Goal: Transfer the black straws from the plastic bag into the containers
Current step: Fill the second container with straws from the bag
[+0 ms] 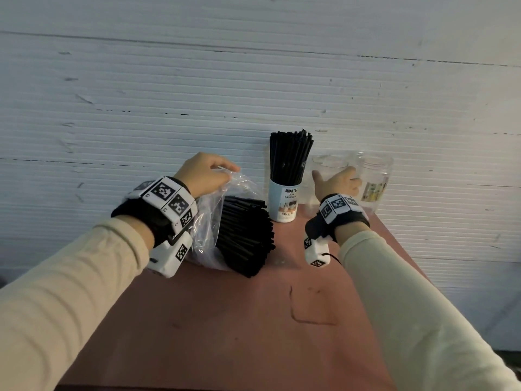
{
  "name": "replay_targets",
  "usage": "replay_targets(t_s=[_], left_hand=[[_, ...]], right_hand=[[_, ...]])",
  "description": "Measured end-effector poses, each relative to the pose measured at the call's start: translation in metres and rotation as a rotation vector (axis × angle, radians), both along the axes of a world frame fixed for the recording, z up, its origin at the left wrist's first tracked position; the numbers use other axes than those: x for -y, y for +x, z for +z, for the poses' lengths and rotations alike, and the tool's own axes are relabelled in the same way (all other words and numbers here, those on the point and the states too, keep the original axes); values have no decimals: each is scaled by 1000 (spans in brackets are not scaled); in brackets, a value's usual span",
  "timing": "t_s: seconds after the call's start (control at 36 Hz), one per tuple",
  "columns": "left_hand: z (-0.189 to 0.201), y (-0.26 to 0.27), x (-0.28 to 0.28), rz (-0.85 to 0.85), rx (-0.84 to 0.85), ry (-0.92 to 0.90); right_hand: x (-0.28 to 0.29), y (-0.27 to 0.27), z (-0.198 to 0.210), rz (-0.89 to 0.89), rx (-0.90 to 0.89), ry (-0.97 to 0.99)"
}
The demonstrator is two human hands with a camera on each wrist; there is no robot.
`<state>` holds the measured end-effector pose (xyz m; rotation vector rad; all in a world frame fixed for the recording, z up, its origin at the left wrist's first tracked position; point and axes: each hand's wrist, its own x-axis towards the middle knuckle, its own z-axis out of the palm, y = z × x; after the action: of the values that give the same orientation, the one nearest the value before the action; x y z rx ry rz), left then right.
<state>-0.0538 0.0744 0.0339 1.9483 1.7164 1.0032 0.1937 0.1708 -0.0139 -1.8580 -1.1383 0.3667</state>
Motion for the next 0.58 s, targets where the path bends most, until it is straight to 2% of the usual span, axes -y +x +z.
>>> replay_targets(t_s=[0.14,0.25,0.36,0.58], left_hand=[[-4,-2,5,-7,-2,-9],[-7,-1,13,-35,-5,-20],[-13,3,28,-95,1,-33],[-15,6,55,-159,-29,-50]], right_hand=[[4,6,-1,58,-46,11],[20,17,0,124,-115,99],[44,31,1,185,-94,167],[106,50,5,382,-74,154]])
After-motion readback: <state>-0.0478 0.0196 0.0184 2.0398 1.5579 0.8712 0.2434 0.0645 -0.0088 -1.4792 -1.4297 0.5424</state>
